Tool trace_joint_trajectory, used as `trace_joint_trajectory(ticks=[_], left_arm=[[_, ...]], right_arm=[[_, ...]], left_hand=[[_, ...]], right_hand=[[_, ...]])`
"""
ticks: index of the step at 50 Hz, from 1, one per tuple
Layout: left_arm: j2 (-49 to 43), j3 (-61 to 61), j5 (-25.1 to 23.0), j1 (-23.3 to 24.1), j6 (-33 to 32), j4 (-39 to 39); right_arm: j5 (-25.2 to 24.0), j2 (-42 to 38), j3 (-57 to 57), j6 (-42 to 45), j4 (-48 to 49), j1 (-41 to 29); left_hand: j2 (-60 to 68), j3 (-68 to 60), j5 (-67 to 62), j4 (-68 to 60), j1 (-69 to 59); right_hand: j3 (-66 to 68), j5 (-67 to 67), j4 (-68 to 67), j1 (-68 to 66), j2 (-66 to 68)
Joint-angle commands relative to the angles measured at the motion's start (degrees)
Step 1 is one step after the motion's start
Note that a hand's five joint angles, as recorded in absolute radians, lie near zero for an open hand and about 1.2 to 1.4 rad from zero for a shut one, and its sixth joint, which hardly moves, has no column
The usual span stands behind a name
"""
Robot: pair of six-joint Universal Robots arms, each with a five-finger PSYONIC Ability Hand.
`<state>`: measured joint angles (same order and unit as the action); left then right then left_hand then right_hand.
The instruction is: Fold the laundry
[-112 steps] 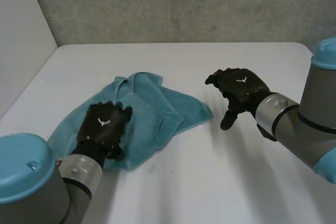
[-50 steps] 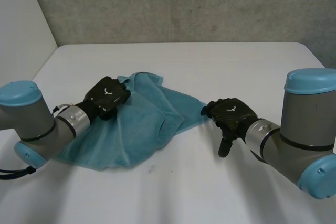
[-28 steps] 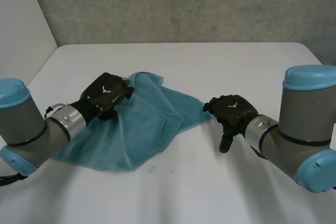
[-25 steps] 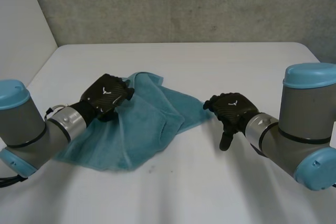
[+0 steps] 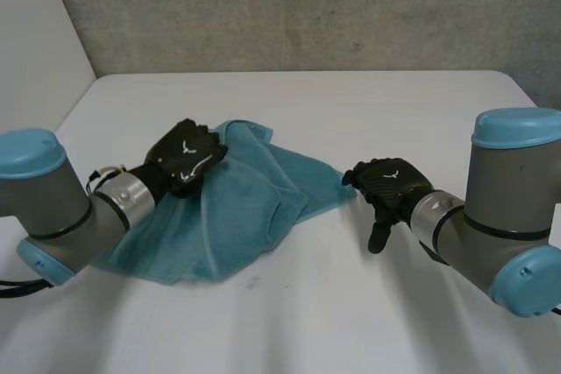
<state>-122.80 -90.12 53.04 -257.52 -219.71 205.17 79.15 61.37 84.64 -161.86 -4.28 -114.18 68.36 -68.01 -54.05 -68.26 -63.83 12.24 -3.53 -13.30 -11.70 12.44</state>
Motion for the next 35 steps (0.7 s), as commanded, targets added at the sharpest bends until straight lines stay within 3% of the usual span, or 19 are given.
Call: trace_joint_trajectory(ticks=[1,8,12,14,18,29,35], left_arm=[[11.42,-3.39,5.40,1.32,2.27,-0.30],[22.15,-5.68,13.23,1.32,7.81,-2.05],[27.51,-6.47,13.93,1.40,8.69,-5.21],[30.23,-6.39,14.02,1.58,8.77,-8.27],[34.45,-6.30,14.63,1.84,9.39,-13.46],[38.60,-6.30,21.83,2.11,14.40,-16.64],[38.51,-5.16,25.44,1.85,14.66,-16.56]], right_arm=[[3.90,-0.90,-2.11,-1.78,0.15,0.19],[4.00,-1.95,-5.36,-12.41,-0.11,-0.78],[1.37,-2.31,-7.47,-17.24,-0.29,-1.74],[-2.66,-3.27,-9.22,-21.63,-0.20,-4.02],[-6.28,-6.61,-12.82,-25.86,0.06,-6.92],[-6.81,-20.22,-26.88,-36.40,-0.29,-17.29],[-6.46,-24.28,-30.32,-36.95,-0.20,-19.32]], left_hand=[[11.64,-11.99,-15.95,-11.74,-16.17],[11.64,-11.99,-15.95,-11.74,-16.17],[11.64,-11.99,-15.95,-11.74,-16.17],[11.64,-11.99,-15.95,-11.74,-16.17],[11.64,-11.99,-15.95,-11.74,-16.17],[11.64,-11.99,-15.95,-11.74,-16.17],[11.64,-11.99,-15.95,-11.74,-16.17]], right_hand=[[-2.24,3.53,3.30,1.70,-2.44],[-2.24,3.53,3.30,1.70,-2.44],[-2.24,3.53,3.30,1.70,-2.44],[-2.24,3.53,3.30,1.70,-2.44],[-2.24,3.53,3.30,1.70,-2.44],[-2.24,3.53,3.30,1.70,-2.44],[-2.24,3.53,3.30,1.70,-2.44]])
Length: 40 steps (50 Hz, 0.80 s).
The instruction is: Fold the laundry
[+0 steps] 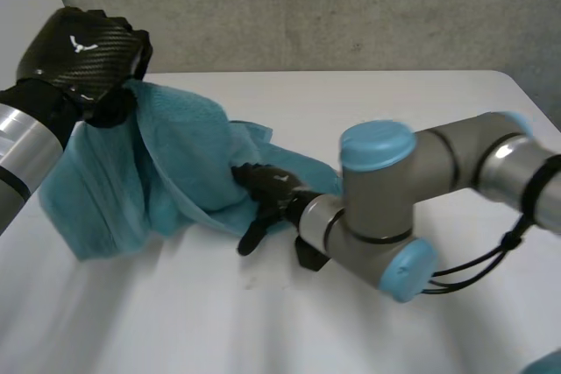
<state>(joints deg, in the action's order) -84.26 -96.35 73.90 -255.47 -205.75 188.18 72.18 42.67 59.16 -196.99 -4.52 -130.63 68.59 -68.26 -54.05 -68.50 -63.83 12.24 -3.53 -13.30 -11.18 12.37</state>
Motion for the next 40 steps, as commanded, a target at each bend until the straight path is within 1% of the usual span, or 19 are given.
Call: trace_joint_trajectory(ticks=[1,5,6,10,13,18,23,28,30,31,32,33,34,36,37,40], left_arm=[[-0.03,1.16,4.93,-0.20,0.70,0.44],[-0.03,2.30,6.25,-0.29,0.79,0.61],[-0.03,2.39,6.43,-0.20,0.88,0.61],[0.24,2.30,6.60,0.06,2.45,0.35],[1.11,2.04,6.69,0.06,4.04,0.26],[2.52,1.78,6.87,-0.47,7.37,0.18],[3.22,1.78,7.66,-0.56,8.26,0.17],[3.40,1.69,7.66,-0.73,8.26,0.35],[3.14,1.51,7.57,-0.90,8.35,0.44],[3.05,1.43,7.57,-1.08,8.35,0.44],[2.88,1.34,7.57,-1.34,8.44,0.35],[2.70,1.16,7.57,-1.78,8.35,0.35],[2.52,0.64,7.57,-2.74,8.44,0.44],[2.44,0.11,7.31,-3.98,8.44,0.44],[2.35,-0.15,7.05,-5.38,8.44,0.44],[2.17,-0.42,6.96,-7.14,8.44,0.44]], right_arm=[[0.51,-6.01,-5.28,-1.65,0.04,-2.97],[1.56,-8.12,-7.47,0.54,0.04,-3.23],[3.13,-9.00,-8.44,1.68,0.04,-3.23],[7.78,-10.84,-11.25,3.71,-0.13,-3.32],[9.29,-12.16,-12.75,3.72,-0.22,-4.02],[9.65,-13.49,-14.33,3.45,-0.14,-5.16],[9.91,-14.89,-16.53,2.93,-0.31,-6.57],[10.00,-15.95,-18.20,2.49,-1.19,-7.45],[10.35,-16.39,-19.25,2.13,-1.54,-7.80],[10.52,-16.56,-19.52,1.96,-1.54,-7.80],[10.96,-16.65,-19.69,1.87,-1.54,-7.80],[12.27,-16.83,-19.69,1.61,-1.63,-7.80],[13.24,-16.74,-19.69,1.43,-1.72,-7.71],[15.70,-16.13,-19.52,1.43,-1.72,-7.54],[18.15,-15.08,-19.35,1.60,-1.80,-7.36],[21.68,-11.57,-18.73,2.05,-1.89,-7.01]], left_hand=[[11.41,-11.74,-15.95,-11.50,-16.17],[11.41,-11.74,-15.95,-11.50,-16.17],[11.41,-11.74,-15.95,-11.50,-16.17],[11.41,-11.74,-15.95,-11.50,-16.17],[11.41,-11.74,-15.95,-11.50,-16.17],[11.41,-11.74,-15.95,-11.50,-16.17],[11.41,-11.74,-15.95,-11.50,-16.17],[11.41,-11.74,-15.95,-11.50,-16.17],[11.41,-11.74,-15.95,-11.50,-16.17],[11.41,-11.74,-15.95,-11.50,-16.17],[11.41,-11.74,-15.95,-11.50,-16.17],[11.41,-11.74,-15.95,-11.50,-16.17],[11.41,-11.74,-15.95,-11.50,-16.17],[11.41,-11.74,-15.95,-11.50,-16.17],[11.41,-11.74,-15.95,-11.50,-16.17],[11.41,-11.74,-15.95,-11.50,-16.17]], right_hand=[[-2.24,3.53,3.30,1.18,-2.37],[-1.83,3.13,2.89,0.77,-1.96],[1.85,-0.55,-0.79,-2.90,1.71],[4.90,-3.61,-3.84,-5.96,4.77],[9.93,-8.64,-8.87,-10.99,9.80],[10.30,-9.00,-9.23,-11.35,10.16],[11.30,-10.00,-10.24,-12.36,11.17],[14.99,-13.69,-13.93,-16.05,14.86],[23.54,-22.24,-22.48,-24.60,23.41],[31.08,-29.78,-30.02,-32.13,30.94],[41.48,-40.18,-40.42,-42.53,41.34],[63.56,-62.27,-62.50,-64.62,63.43],[67.72,-66.42,-66.66,-68.78,67.59],[67.76,-66.47,-66.70,-68.82,67.63],[67.76,-66.47,-66.70,-68.82,67.63],[67.76,-66.47,-66.70,-68.82,67.63]])
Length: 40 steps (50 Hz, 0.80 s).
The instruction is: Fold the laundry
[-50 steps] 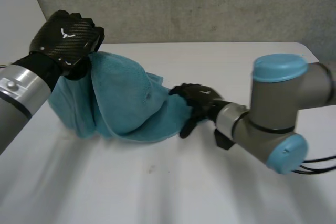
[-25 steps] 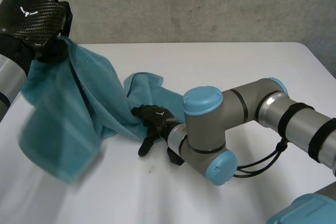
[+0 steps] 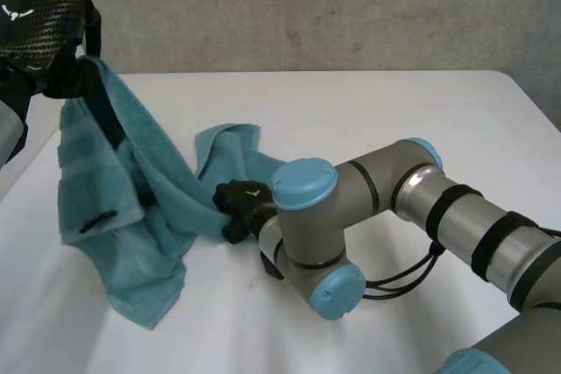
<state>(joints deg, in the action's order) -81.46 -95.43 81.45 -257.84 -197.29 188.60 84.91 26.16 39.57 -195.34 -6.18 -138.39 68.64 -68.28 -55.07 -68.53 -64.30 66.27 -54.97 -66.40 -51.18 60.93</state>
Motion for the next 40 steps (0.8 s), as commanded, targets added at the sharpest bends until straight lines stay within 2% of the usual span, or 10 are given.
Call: trace_joint_trajectory(ticks=[1,4,12,14,17,22,27,32,34,40], left_arm=[[-0.72,-1.34,-0.68,-5.65,-0.02,0.10],[-0.81,-1.25,-0.77,-6.71,-0.02,0.28],[-3.01,-1.52,-0.86,-7.15,-0.20,1.16],[-5.28,-2.04,-0.94,-6.54,-0.20,0.72],[-7.39,-3.01,-1.64,-5.83,-0.28,0.37],[-15.04,-4.94,-3.14,-2.58,-0.55,0.11],[-23.46,-3.37,-3.23,-0.39,-0.90,-0.25],[-30.49,3.03,-2.97,1.02,-0.90,0.19],[-33.57,8.81,-2.79,2.16,-0.90,0.54],[-36.76,23.68,-2.53,3.83,-0.37,3.35]], right_arm=[[10.43,8.69,2.17,0.83,-0.14,1.10],[11.06,14.69,5.34,2.85,0.47,2.33],[8.87,30.18,12.11,21.49,0.30,11.65],[7.29,34.46,15.17,33.47,-2.50,13.58],[7.37,38.60,18.78,45.18,-7.77,13.85],[8.25,43.00,24.40,49.61,-14.01,14.11],[7.73,43.01,27.84,50.66,-17.98,14.46],[8.16,36.15,27.14,54.18,-18.95,14.91],[8.42,29.61,20.17,54.45,-16.34,16.04],[10.18,27.45,5.89,53.83,-5.44,16.84]], left_hand=[[11.36,-11.72,-14.93,-11.47,-15.70],[11.36,-11.72,-14.93,-11.47,-15.70],[11.36,-11.72,-14.93,-11.47,-15.70],[11.36,-11.72,-14.93,-11.47,-15.70],[11.36,-11.72,-14.93,-11.47,-15.70],[11.36,-11.72,-14.93,-11.47,-15.70],[11.36,-11.72,-14.93,-11.47,-15.70],[11.36,-11.72,-14.93,-11.47,-15.70],[11.36,-11.72,-14.93,-11.47,-15.70],[11.36,-11.72,-14.93,-11.47,-15.70]], right_hand=[[13.73,-15.03,-13.60,-28.82,19.07],[13.73,-15.03,-13.60,-28.82,19.07],[13.73,-15.03,-13.60,-28.82,19.07],[13.73,-15.03,-13.60,-28.82,19.07],[13.73,-15.03,-13.60,-28.82,19.07],[13.73,-15.03,-13.60,-28.82,19.07],[13.73,-15.03,-13.60,-28.82,19.07],[13.73,-15.03,-13.60,-28.82,19.07],[13.73,-15.03,-13.60,-28.82,19.07],[13.73,-15.03,-13.60,-28.82,19.07]])
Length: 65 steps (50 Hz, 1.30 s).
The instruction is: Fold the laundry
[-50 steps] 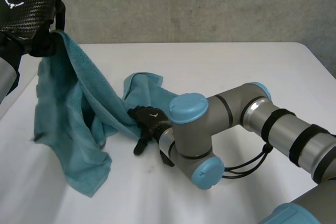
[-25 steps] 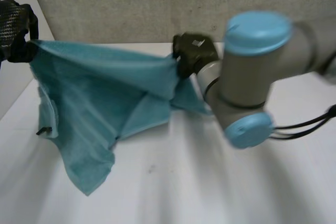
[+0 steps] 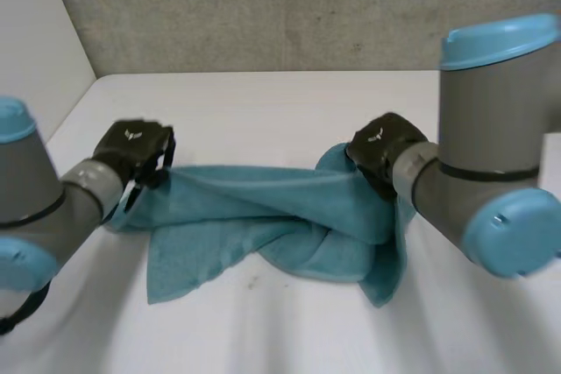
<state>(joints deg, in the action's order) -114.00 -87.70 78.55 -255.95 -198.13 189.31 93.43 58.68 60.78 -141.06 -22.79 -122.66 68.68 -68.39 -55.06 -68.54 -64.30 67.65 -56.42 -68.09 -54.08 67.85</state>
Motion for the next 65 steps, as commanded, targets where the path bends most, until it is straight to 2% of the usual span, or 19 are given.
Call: trace_joint_trajectory(ticks=[1,5,6,9,10,13,17,24,28,29,30,33,39,45,48,54,56,60,65], left_arm=[[-3.95,19.73,0.47,2.38,0.55,4.56],[-0.45,24.33,2.92,3.96,0.46,15.53],[2.35,23.73,4.76,4.57,0.55,21.22],[5.88,21.71,6.88,5.37,0.46,26.97],[7.72,19.17,7.58,5.72,0.29,27.68],[9.58,15.21,7.50,5.55,0.37,26.38],[11.08,7.83,7.59,5.81,0.11,23.04],[9.59,-5.97,7.41,6.07,0.02,19.87],[5.37,-10.82,7.41,6.34,0.02,19.96],[4.76,-11.26,7.41,6.51,0.02,19.96],[3.53,-11.96,7.41,6.60,0.11,19.69],[2.56,-12.32,7.41,6.60,0.29,19.60],[3.17,-12.58,7.50,5.81,0.29,19.52],[7.20,-12.67,7.67,5.28,0.73,18.99],[8.96,-12.93,7.59,5.19,0.73,18.03],[13.10,-13.19,7.59,5.98,0.90,15.56],[13.71,-13.54,7.50,6.16,0.81,15.56],[14.07,-14.16,7.50,6.42,0.81,15.56],[13.45,-14.86,7.41,6.25,0.73,15.56]], right_arm=[[1.85,-4.98,-16.65,-0.70,13.71,1.11],[1.59,-2.36,-19.30,-0.79,28.56,1.11],[1.41,0.79,-18.78,-0.18,32.33,1.28],[-0.25,5.72,-17.63,1.05,30.97,1.63],[-2.44,7.48,-16.85,2.01,27.30,2.33],[-7.44,7.59,-15.70,2.20,18.61,3.91],[-10.89,7.06,-11.85,2.37,11.30,4.97],[-12.30,5.13,-2.09,2.46,9.16,8.31],[-12.48,2.58,3.28,1.85,10.21,9.02],[-12.39,1.27,5.29,1.41,11.35,9.02],[-12.22,0.47,6.18,1.06,12.14,9.10],[-11.95,-1.64,9.34,-1.83,15.39,9.54],[-11.60,-0.16,15.58,-12.46,21.46,13.76],[-12.39,8.89,24.36,-27.75,25.15,19.19],[-13.44,9.52,26.40,-30.49,26.21,20.88],[-19.59,8.55,27.81,-25.68,25.95,22.99],[-19.95,8.29,27.72,-24.35,25.86,23.25],[-20.13,3.38,26.24,-13.65,25.60,24.74],[-20.48,0.47,25.53,-10.02,25.51,25.10]], left_hand=[[11.32,-11.61,-14.94,-11.46,-15.70],[11.32,-11.61,-14.94,-11.46,-15.70],[11.32,-11.61,-14.94,-11.46,-15.70],[11.32,-11.61,-14.94,-11.46,-15.70],[11.32,-11.61,-14.94,-11.46,-15.70],[11.32,-11.61,-14.94,-11.46,-15.70],[11.32,-11.61,-14.94,-11.46,-15.70],[11.32,-11.61,-14.94,-11.46,-15.70],[11.32,-11.61,-14.94,-11.46,-15.70],[11.32,-11.61,-14.94,-11.46,-15.70],[11.32,-11.61,-14.94,-11.46,-15.70],[11.32,-11.61,-14.94,-11.46,-15.70],[11.32,-11.61,-14.94,-11.46,-15.70],[11.32,-11.61,-14.94,-11.46,-15.70],[11.32,-11.61,-14.94,-11.46,-15.70],[11.32,-11.61,-14.94,-11.46,-15.70],[11.32,-11.61,-14.94,-11.46,-15.70],[11.32,-11.61,-14.94,-11.46,-15.70],[11.32,-11.61,-14.94,-11.46,-15.70]], right_hand=[[12.35,-13.58,-11.91,-25.92,12.15],[12.35,-13.58,-11.91,-25.92,12.15],[12.35,-13.58,-11.91,-25.92,12.15],[12.35,-13.58,-11.91,-25.92,12.15],[12.35,-13.58,-11.91,-25.92,12.15],[12.35,-13.58,-11.91,-25.92,12.15],[12.35,-13.58,-11.91,-25.92,12.15],[12.35,-13.58,-11.91,-25.92,12.15],[-5.87,4.63,6.30,-7.71,-6.06],[-25.25,24.01,25.68,11.67,-25.44],[-35.60,34.37,36.03,22.03,-35.79],[-51.99,50.76,52.42,38.42,-52.18],[-52.70,51.46,53.13,39.12,-52.89],[-51.01,49.78,51.45,37.44,-51.21],[-49.84,48.60,50.27,36.27,-50.03],[-40.59,39.35,41.02,27.01,-40.78],[-39.74,38.51,40.18,26.17,-39.93],[-38.56,37.33,39.00,24.99,-38.76],[-36.39,35.15,36.82,22.81,-36.58]])
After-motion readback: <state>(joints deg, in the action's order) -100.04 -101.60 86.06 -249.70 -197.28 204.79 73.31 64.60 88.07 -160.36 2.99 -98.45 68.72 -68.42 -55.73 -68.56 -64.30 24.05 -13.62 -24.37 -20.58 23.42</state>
